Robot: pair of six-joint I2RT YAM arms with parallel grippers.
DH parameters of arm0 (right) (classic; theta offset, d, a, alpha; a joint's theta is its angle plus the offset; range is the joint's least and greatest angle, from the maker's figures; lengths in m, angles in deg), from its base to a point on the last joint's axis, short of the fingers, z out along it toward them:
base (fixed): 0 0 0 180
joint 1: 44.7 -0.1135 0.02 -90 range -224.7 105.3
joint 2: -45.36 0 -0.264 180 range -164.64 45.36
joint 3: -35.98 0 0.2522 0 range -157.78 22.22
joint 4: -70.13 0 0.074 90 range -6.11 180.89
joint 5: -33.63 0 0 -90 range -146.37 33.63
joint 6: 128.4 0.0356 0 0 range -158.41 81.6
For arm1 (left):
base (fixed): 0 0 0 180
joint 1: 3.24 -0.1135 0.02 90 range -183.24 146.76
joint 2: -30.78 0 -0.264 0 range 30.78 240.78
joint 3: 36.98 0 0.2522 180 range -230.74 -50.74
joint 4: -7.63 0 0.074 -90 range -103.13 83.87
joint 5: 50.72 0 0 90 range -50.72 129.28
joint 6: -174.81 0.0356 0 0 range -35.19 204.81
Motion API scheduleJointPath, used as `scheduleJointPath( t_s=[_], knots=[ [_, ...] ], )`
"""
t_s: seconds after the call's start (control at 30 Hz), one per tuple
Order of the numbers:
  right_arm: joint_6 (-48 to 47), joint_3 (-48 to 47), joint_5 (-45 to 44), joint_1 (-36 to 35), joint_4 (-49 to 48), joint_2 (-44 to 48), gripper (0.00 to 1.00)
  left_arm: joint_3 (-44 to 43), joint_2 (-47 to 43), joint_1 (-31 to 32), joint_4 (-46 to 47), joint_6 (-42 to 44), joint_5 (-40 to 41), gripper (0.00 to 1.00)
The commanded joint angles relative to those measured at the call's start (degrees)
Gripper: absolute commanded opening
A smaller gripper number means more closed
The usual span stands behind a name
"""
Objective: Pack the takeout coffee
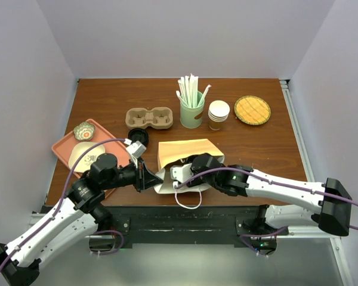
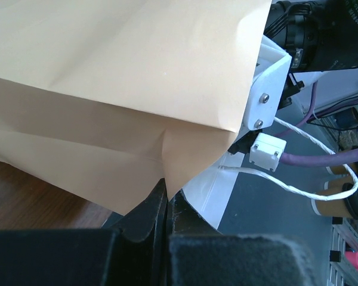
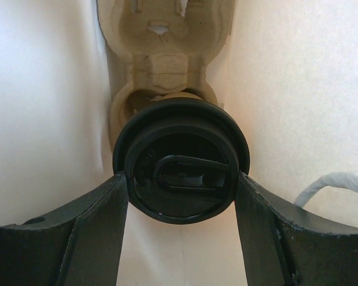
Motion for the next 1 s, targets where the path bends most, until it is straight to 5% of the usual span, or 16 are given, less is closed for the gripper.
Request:
scheduleJointPath(
  t_s=[0.0,0.57,0.97],
  knots=[
    [-0.60,0.25,2.59,1.25,-2.34,-1.29,0.39,-0.18,-0.11,0.12,2.73,-0.27,-2.06,0.00],
    [1.16,-6.25,-0.75,2.04,-2.08,-2.08,0.36,-0.18,1.48,0.20,2.81,0.08,-1.71,0.00],
    [4.59,-10.21,4.62,2.04,8.11,0.73,0.36,-0.35,2.00,0.20,2.81,0.26,-1.54,0.00]
  ],
)
